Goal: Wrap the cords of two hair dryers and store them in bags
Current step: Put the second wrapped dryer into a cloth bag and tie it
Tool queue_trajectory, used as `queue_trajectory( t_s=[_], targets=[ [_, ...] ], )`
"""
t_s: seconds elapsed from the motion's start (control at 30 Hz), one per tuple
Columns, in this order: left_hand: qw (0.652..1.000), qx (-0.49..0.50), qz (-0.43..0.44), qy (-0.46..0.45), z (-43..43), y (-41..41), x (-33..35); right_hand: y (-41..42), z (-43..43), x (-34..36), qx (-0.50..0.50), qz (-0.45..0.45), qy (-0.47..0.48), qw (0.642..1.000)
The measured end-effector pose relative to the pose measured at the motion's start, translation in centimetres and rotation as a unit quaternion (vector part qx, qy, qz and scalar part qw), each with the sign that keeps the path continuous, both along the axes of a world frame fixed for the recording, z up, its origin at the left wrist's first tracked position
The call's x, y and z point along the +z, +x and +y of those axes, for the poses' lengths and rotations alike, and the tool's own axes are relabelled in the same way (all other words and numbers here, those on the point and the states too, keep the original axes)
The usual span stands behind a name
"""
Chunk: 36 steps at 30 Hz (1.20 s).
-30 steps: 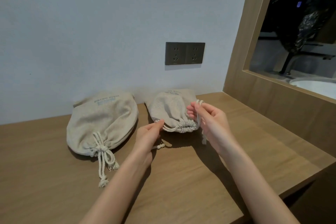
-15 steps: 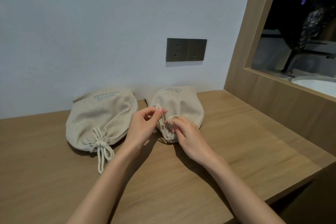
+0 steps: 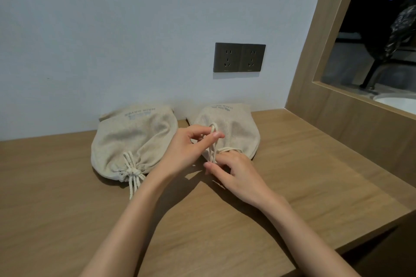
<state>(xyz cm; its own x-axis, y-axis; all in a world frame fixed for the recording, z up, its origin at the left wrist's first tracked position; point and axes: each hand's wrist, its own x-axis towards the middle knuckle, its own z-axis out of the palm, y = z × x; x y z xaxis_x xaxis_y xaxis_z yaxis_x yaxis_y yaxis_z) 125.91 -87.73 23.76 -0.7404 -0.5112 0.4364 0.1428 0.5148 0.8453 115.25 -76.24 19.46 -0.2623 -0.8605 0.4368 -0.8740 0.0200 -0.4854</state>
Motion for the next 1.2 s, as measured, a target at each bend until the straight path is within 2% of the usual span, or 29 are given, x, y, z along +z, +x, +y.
queue_trajectory(
  t_s=[0.27,0.4,0.5,0.6,0.7,0.87,0.97,1.03,1.13,1.2],
  targets=[
    [0.997,-0.047,-0.028,-0.052,-0.1,-0.3,-1.5,-0.3,1.1,1.0,0.060,-0.119,0.035,0.990],
    [0.976,0.026,-0.077,-0.200,-0.1,-0.4,-2.4,-0.3,1.4,1.3,0.071,-0.144,0.039,0.986],
    [0.962,0.057,-0.103,-0.247,0.0,-0.4,-2.5,-0.2,1.7,1.5,0.064,-0.172,0.033,0.983],
    [0.965,0.063,-0.104,-0.232,-0.2,-0.2,-2.5,-0.5,1.8,1.6,0.035,-0.218,0.006,0.975],
    [0.981,0.054,-0.086,-0.168,-0.9,0.1,-1.9,-0.8,1.8,2.0,0.034,-0.268,-0.023,0.963],
    [0.961,0.093,-0.079,-0.247,-1.0,0.3,-1.1,-0.8,2.0,2.8,0.028,-0.372,-0.028,0.927],
    [0.958,0.124,-0.086,-0.245,-0.6,0.2,-0.7,-1.0,2.0,2.8,0.005,-0.422,-0.052,0.905],
    [0.961,0.136,-0.088,-0.224,-0.5,0.2,-0.4,-1.1,2.1,2.9,0.000,-0.421,-0.044,0.906],
    [0.969,0.139,-0.073,-0.189,-0.3,0.2,-0.1,-0.6,2.1,2.9,0.039,-0.375,-0.016,0.926],
    [0.971,0.139,-0.069,-0.183,-0.2,0.2,-0.1,-0.2,2.0,2.8,0.057,-0.348,-0.029,0.935]
  ],
)
